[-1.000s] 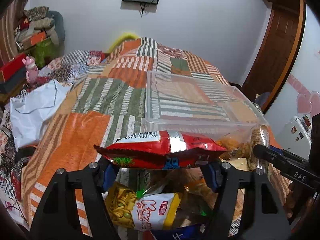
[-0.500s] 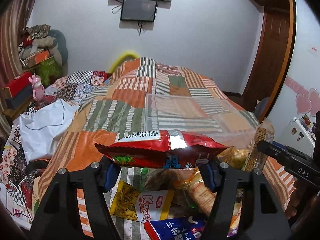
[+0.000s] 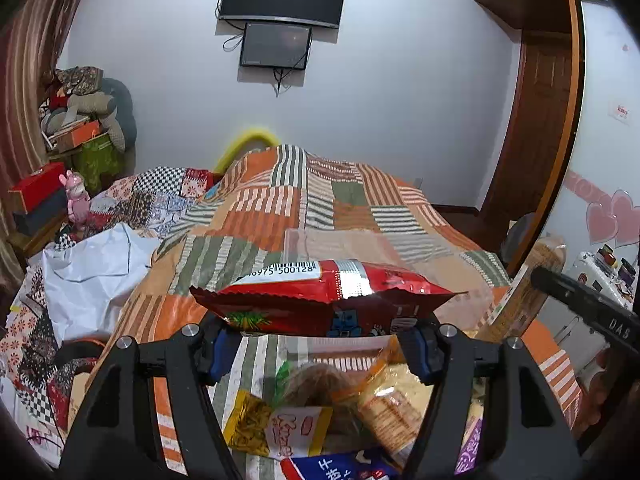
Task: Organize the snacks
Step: 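Carry both snacks over the clear box and open both tools to drop them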
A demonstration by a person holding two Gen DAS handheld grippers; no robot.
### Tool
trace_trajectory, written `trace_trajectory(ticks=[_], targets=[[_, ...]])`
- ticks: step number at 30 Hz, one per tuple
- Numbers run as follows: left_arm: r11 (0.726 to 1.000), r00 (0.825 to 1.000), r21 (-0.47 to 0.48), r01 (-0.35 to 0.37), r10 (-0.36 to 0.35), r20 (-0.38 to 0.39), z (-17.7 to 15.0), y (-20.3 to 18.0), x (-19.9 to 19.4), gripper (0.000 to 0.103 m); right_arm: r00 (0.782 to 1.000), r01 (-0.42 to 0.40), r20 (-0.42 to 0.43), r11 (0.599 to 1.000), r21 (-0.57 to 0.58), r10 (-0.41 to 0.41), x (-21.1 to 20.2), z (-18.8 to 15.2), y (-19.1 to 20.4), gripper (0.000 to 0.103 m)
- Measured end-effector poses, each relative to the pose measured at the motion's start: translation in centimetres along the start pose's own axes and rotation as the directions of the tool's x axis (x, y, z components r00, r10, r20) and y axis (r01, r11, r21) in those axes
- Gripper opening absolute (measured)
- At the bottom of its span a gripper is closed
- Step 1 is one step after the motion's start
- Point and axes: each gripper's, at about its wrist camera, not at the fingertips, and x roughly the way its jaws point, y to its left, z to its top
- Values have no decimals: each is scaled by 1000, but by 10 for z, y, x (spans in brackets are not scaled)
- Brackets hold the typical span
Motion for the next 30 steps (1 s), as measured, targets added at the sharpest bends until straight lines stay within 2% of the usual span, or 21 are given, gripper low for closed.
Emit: trace_trajectory(ticks=[8, 12, 22, 27, 30], targets=[[1000, 1000, 21, -19, 18, 23, 17, -10, 12, 67, 997, 26, 79, 999, -28, -23, 0, 22, -3, 33], [999, 1000, 32, -13, 13, 18, 23, -15, 24, 67, 996, 41, 85, 998, -51, -36, 11, 29, 0, 33], [999, 998, 46, -28, 31, -58, 32, -18, 73, 67, 997, 69, 42, 993, -92, -66, 46, 34, -7, 33], [999, 993, 47, -19, 24, -117, 35, -19, 99, 67, 997, 79, -8, 990, -120, -81, 64, 30, -10, 33], [996, 989, 83, -27, 39, -144, 36, -23, 111, 67, 996, 69, -49, 989, -131, -76, 73, 26, -12, 33]])
